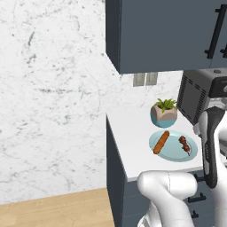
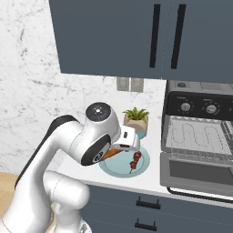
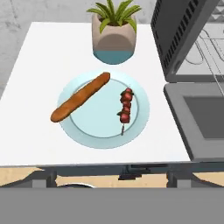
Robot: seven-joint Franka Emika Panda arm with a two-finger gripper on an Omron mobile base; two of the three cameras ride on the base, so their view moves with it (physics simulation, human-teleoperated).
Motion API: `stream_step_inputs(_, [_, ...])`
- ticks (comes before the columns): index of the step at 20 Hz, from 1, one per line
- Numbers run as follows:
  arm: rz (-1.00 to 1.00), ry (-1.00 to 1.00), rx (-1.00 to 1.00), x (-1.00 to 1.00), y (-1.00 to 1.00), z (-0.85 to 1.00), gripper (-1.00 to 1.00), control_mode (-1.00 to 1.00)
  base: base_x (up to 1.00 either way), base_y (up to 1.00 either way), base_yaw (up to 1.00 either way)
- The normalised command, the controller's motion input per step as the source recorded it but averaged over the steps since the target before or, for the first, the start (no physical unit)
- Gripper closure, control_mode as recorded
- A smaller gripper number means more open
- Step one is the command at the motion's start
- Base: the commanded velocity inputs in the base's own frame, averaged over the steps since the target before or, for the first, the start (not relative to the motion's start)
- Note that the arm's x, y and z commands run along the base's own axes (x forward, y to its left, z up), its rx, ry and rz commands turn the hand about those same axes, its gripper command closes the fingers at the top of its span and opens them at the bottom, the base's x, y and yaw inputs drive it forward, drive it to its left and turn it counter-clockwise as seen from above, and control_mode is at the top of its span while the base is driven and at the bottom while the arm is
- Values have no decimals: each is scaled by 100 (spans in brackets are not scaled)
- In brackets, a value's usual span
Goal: Pick up the kebab skewer and baguette bread, and place them inside the toaster oven. Close the toaster oven door and start by setting the timer.
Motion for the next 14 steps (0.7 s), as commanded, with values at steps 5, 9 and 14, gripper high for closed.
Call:
stream_step_inputs(5, [0, 15, 1, 1, 10, -31, -100, -100, 0, 0, 0])
stream_step_inputs(9, [0, 5, 3, 4, 4, -53, -100, -100, 0, 0, 0])
stream_step_inputs(14, [-1, 1, 0, 39, 6, -56, -100, -100, 0, 0, 0])
